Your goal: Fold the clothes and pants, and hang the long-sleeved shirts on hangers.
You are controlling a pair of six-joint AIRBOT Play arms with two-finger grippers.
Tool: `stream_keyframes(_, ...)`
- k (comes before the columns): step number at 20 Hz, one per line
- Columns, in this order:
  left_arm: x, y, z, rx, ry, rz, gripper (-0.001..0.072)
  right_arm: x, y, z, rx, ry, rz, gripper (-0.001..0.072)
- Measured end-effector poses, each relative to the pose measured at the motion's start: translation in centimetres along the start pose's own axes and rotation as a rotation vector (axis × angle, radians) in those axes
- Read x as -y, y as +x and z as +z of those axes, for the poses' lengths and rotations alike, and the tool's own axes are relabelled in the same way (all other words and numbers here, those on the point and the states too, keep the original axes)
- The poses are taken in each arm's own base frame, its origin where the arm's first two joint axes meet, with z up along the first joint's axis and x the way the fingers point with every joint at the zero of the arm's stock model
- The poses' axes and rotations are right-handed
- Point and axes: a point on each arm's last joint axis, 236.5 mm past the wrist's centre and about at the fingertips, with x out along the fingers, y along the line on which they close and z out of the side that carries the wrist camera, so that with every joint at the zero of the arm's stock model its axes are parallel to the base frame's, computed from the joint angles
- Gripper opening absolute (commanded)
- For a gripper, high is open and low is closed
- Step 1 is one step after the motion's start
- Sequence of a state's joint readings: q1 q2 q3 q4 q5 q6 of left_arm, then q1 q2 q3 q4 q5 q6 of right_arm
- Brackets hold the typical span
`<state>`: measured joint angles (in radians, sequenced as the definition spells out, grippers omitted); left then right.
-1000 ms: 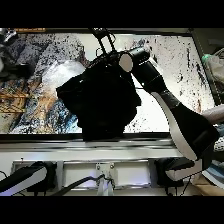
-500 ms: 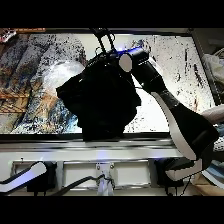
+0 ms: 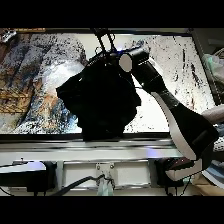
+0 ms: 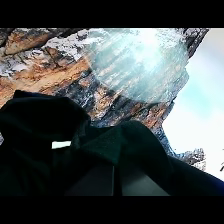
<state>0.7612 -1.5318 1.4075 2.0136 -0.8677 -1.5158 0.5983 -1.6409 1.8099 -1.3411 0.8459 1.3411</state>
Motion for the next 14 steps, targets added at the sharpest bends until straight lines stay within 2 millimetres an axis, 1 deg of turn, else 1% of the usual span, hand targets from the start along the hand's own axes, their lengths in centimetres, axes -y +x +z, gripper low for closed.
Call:
stream_keyframes(5, 0.6, 3.3, 1.0, 0.039, 0.043, 0.006, 0.0429, -0.1, 0.0, -0.3, -0.011, 0.0, 0.003, 0.0024)
stream_keyframes(10, 0.8, 5.7, 2.5, 0.063, 0.05, 0.01, 0.0411, -0.2, 0.0, -0.9, -0.039, 0.001, 0.011, 0.0024)
stream_keyframes(11, 0.8, 6.2, 2.7, 0.065, 0.049, 0.01, 0.0367, -0.3, 0.0, -1.0, -0.042, 0.001, 0.011, 0.0024)
stream_keyframes(12, 0.8, 6.6, 2.9, 0.07, 0.049, 0.011, 0.0354, -0.3, 0.0, -1.1, -0.047, 0.001, 0.013, 0.0024)
stream_keyframes(14, 0.7, 7.4, 3.2, 0.077, 0.047, 0.014, 0.0353, -0.3, 0.0, -1.3, -0.054, 0.001, 0.014, 0.0024)
